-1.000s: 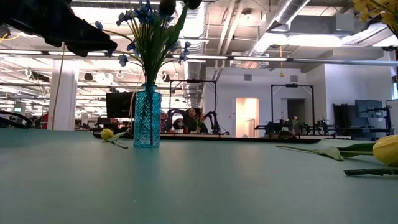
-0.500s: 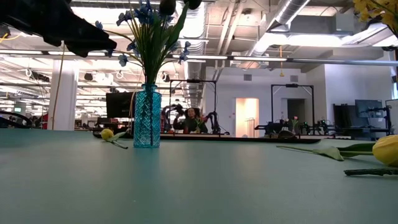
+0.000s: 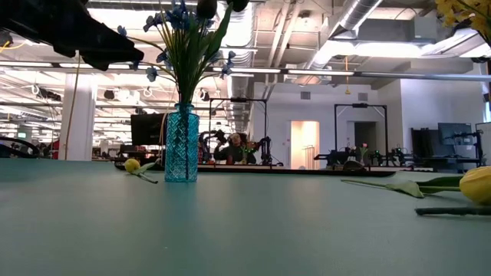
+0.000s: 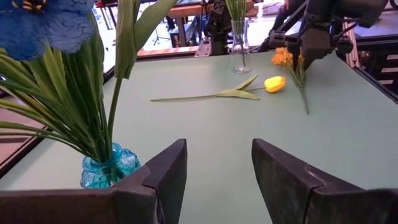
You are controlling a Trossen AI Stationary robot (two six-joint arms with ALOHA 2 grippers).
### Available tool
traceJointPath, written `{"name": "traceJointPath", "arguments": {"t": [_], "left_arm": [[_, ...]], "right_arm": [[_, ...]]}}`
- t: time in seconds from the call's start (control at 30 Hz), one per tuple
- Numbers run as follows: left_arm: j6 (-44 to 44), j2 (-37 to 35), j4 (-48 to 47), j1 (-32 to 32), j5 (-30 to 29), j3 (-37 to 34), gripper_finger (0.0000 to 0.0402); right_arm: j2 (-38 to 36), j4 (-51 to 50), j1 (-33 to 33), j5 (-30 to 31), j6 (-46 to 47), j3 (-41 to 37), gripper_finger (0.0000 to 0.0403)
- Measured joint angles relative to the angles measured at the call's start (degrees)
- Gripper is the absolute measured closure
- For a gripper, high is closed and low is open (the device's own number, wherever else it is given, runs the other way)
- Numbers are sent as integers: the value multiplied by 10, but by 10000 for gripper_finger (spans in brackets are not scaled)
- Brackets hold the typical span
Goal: Sort flowers into vase by color
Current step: Put the yellow flowers into the transparent vase
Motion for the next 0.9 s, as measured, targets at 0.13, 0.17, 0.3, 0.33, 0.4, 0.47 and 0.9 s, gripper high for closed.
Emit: {"name": "traceJointPath", "arguments": {"t": [0.13,0.17,0.3,0.33,0.4,0.47,0.9], "left_arm": [[0,0,-1,0,0,0,231],[0,0,-1,0,0,0,231],[0,0,-2,0,0,0,231],[0,0,-2,0,0,0,231],[0,0,-2,0,0,0,231],[0,0,-2,0,0,0,231],[2,0,-2,0,-1,0,231]], "right_arm": [[0,-35,-12,0,-21,26,366],[0,-47,-15,0,-24,36,378],[0,-93,-22,2,-44,95,372],[0,-107,-23,9,-47,115,365],[0,-143,-26,29,-56,161,357],[0,-199,-29,49,-56,211,356],[-14,-311,-41,-19,-63,371,363]]}}
